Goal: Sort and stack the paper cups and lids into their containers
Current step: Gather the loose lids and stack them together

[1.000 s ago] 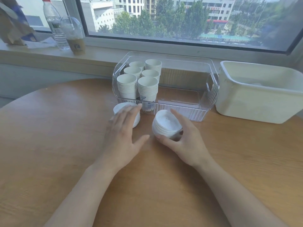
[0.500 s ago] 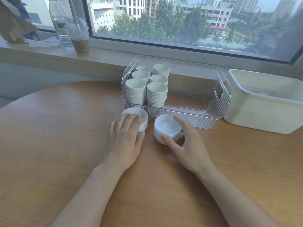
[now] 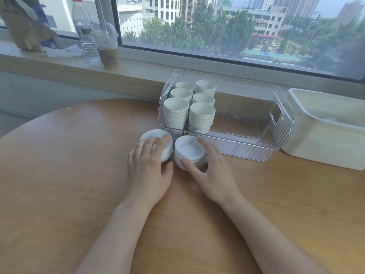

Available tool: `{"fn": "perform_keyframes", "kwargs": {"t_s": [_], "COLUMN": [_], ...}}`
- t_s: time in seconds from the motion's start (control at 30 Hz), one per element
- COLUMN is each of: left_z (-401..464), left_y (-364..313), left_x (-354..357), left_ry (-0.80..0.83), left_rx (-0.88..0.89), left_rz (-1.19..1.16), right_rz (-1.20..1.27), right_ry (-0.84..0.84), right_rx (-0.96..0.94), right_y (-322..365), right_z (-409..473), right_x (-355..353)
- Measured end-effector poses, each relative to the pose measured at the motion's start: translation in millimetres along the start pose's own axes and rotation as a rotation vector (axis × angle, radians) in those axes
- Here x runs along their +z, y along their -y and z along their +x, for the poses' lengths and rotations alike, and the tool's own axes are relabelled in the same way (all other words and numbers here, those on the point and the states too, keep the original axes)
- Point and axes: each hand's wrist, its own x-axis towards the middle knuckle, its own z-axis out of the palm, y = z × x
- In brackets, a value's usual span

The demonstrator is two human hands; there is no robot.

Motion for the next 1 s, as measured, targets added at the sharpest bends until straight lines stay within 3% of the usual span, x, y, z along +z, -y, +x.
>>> {"fn": "perform_keyframes", "kwargs": {"t_s": [0.27, 0.43, 0.6, 0.83, 1.0], "left_z": [-3, 0, 11, 30, 33], "left_y": [-1, -15, -55, -145, -196], "left_x": [0, -10, -23, -17, -5], "left_ry": [0.051, -0.056, -0.143, -0.032, 0.039], "left_rx": [0.022, 0.093, 0.173, 0.259, 0.291], "left_rz": [0.036, 0.085, 0.011, -0.164, -0.248], "right_rz": [-0.011, -0.047, -0.11, -0.321, -0.534], "right_ry": [0.009, 0.043, -0.09, -0.372, -0.366], "right_rx": [-0.013, -0.045, -0.064, 0.029, 0.119], "right_y": [1, 2, -4, -52, -92], "right_z": [3, -2, -5, 5, 10], "right_x": [3, -20, -88, -205, -254]}}
